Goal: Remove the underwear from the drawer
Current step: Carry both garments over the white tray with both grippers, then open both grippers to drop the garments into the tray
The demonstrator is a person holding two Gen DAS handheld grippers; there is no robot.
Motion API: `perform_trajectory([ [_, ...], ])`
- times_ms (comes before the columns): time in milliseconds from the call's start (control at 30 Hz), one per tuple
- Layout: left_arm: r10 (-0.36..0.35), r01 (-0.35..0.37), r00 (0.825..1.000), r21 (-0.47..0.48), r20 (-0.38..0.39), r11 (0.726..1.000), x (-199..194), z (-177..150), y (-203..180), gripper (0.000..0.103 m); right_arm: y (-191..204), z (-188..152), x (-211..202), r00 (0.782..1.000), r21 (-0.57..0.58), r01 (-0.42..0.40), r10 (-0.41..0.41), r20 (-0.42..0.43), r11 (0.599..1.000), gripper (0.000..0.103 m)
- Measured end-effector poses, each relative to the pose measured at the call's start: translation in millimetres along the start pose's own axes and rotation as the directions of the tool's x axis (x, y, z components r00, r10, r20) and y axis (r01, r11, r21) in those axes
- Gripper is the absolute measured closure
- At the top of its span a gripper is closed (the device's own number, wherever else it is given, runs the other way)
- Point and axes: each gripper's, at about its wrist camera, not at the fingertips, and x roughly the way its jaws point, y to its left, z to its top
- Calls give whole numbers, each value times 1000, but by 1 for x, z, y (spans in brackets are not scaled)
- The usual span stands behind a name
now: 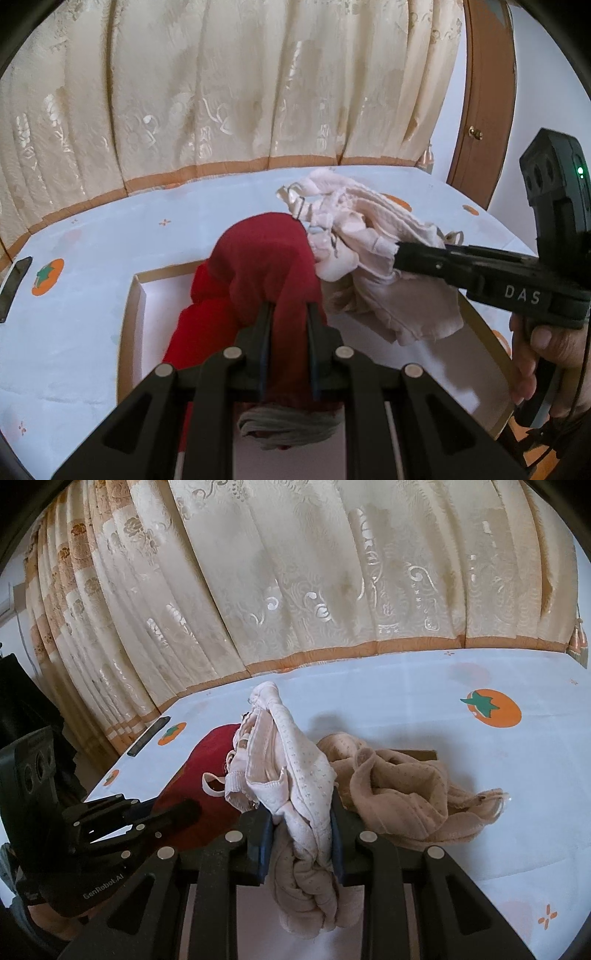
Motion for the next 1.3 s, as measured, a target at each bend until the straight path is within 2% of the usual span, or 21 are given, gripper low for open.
perform_trajectory([
  [400,-18,16,998,-23,-53,1000,14,3,2,88,1,4,10,999,-6,10,-10,-35,1000,74],
  [800,-22,21,998,-21,-64,1000,19,5,2,87,5,8,16,998,-31,19,-20,-51,999,72],
  [933,-18,17,998,-17,-63,1000,18,4,2,82,9,5,17,997,-69,32,-36,-66,997,72],
  [967,-19,18,998,-18,-61,1000,17,4,2,82,10,5,17,997,-71,33,-38,-65,997,71],
  [1067,-20,19,998,-16,-59,1000,16,4,2,80,8,4,14,997,-65,35,-39,-70,997,59],
  [1167,-23,22,999,-28,-39,999,12,3,4,69,11,4,11,996,-80,60,-65,-65,995,47],
  [1233,-24,24,999,-35,-24,999,7,4,6,60,13,3,7,995,-86,81,-86,-52,993,45],
  [1300,-27,27,1000,-35,-7,999,1,3,6,58,15,3,2,996,-88,84,-87,-36,993,45],
])
